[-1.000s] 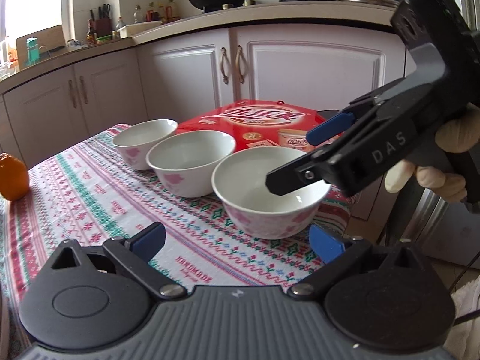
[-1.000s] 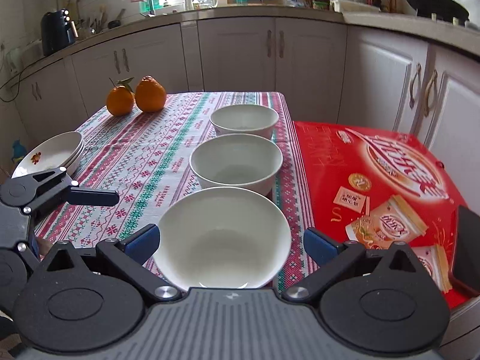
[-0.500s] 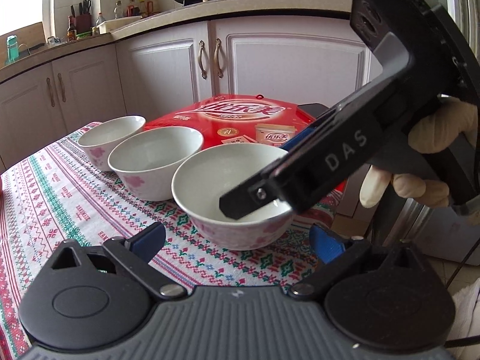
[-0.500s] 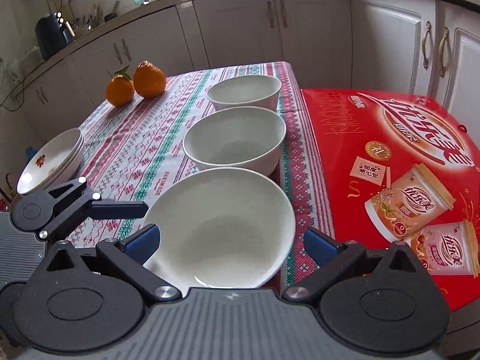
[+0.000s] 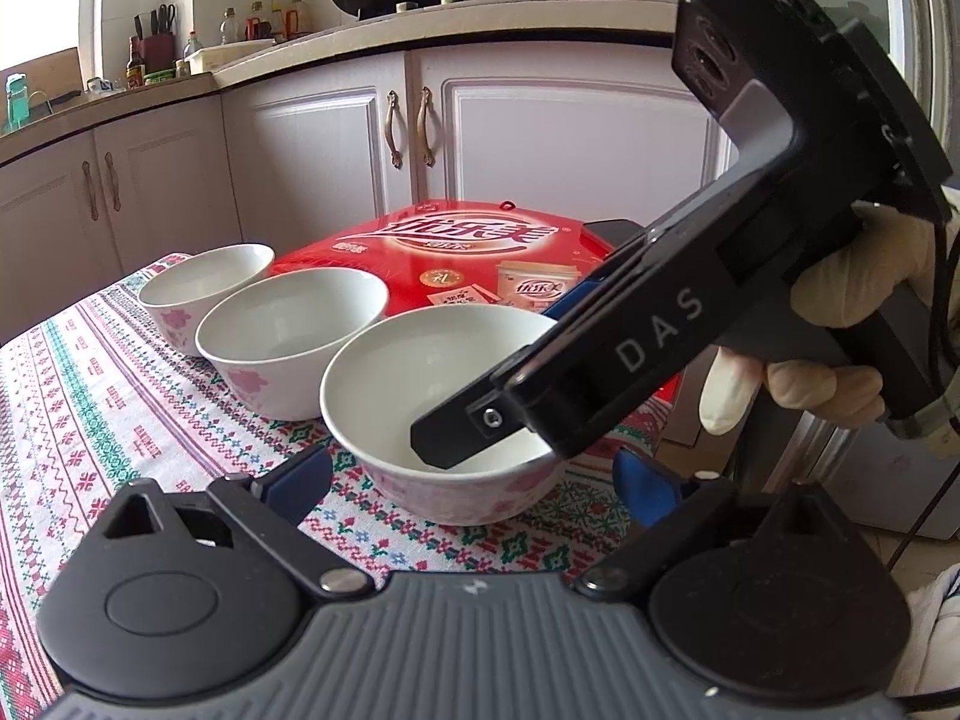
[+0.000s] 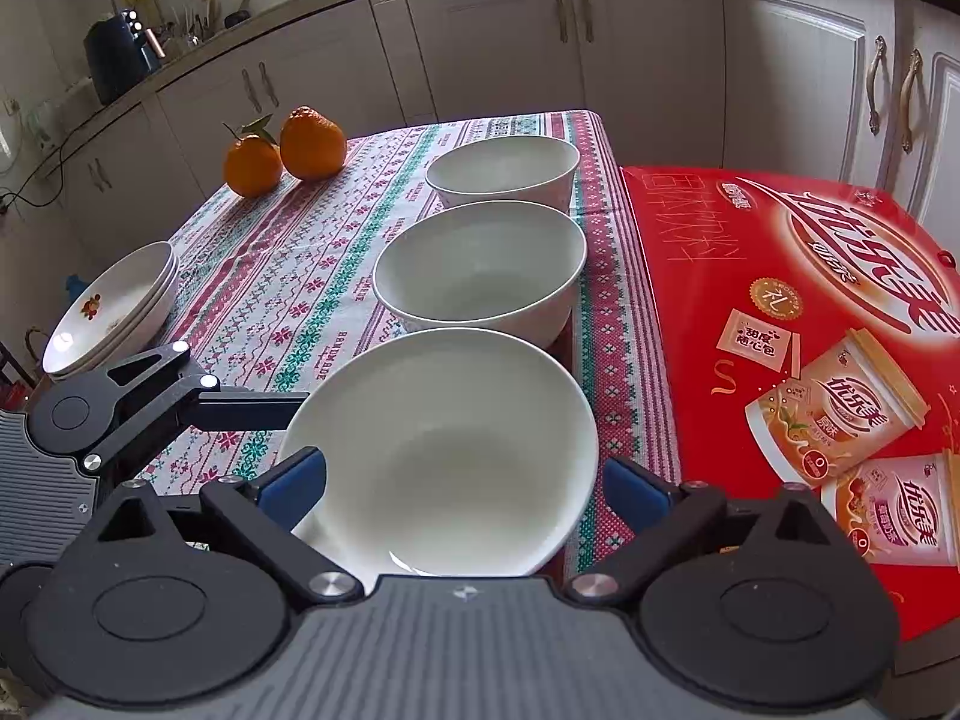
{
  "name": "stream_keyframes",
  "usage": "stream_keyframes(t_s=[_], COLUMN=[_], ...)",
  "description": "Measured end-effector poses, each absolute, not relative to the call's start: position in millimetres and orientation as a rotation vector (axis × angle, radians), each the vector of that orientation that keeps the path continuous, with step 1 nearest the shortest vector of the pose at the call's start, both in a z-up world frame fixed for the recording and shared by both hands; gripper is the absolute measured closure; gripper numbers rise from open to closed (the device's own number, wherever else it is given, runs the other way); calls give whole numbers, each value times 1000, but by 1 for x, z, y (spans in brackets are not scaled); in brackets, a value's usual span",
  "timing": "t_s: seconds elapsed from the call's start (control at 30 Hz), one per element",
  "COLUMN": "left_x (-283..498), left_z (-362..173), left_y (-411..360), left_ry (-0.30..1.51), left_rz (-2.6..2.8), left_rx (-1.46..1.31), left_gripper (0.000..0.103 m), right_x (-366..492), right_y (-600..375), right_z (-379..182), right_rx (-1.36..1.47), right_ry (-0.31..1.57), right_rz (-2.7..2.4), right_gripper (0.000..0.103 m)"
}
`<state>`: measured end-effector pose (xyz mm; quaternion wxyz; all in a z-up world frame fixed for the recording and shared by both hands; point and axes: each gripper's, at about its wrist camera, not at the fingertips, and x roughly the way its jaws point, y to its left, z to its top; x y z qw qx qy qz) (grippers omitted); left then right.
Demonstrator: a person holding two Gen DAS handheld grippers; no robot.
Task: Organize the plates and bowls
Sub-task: 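Carry the held bowl with the right tool across the table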
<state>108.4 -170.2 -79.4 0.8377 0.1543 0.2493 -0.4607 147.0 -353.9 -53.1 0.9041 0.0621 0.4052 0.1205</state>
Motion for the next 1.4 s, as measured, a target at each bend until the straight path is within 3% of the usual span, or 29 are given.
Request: stream_keyframes(t_s=[0.63,1.4], left_x=[113,113], left_z=[-80,-67], left_y=[-169,-152], left_ry=[526,534], left_rz=[-966,-956], left_rx=[302,294], left_gripper=[17,17], right_x=[158,155], right_y=[-379,-354], right_z=[-51,-36], right_rx=[213,216], right_ry=[867,854], right_rz=[272,337], right_gripper=[24,24])
